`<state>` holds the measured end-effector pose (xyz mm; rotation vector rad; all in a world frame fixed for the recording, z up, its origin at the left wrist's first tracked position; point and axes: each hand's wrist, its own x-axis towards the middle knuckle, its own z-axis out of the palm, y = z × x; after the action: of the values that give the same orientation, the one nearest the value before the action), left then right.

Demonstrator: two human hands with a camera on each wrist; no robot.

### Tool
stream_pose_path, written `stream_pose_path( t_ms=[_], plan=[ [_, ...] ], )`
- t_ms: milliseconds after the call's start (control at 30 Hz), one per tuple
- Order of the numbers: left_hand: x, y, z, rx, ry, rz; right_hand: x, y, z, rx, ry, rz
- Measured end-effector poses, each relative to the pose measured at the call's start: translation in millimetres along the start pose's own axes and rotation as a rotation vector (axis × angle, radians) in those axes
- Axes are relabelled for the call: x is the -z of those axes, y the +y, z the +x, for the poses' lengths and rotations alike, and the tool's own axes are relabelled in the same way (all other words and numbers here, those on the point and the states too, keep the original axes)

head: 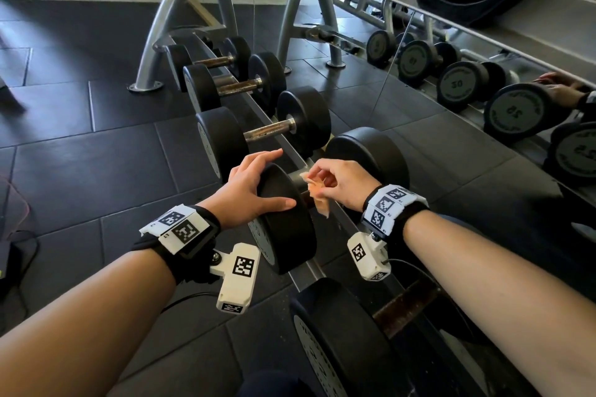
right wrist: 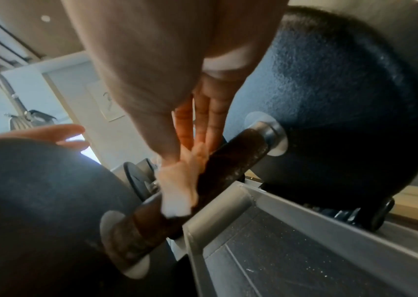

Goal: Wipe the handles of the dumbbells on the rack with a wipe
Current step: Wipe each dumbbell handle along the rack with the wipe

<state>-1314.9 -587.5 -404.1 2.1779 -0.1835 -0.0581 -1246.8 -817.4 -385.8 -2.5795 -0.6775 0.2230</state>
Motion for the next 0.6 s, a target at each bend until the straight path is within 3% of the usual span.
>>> stream_pose_path(
  t_ms=[200, 433, 600],
  plan=[
    [0.0, 0.0, -0.5, -0.006, 0.004, 0.009, 5.9, 7.3, 6.4, 0.091, -0.089, -0.217],
    [-0.8, -1.7, 1.0, -0.011, 0.019, -0.001, -13.9, -7.7, 15.5, 0.186, -0.089, -0.078],
    [-1.2, -1.9, 1.3, -0.014, 0.017, -0.004, -13.0, -8.6, 18.0, 0.213, -0.133, -0.222]
  ],
)
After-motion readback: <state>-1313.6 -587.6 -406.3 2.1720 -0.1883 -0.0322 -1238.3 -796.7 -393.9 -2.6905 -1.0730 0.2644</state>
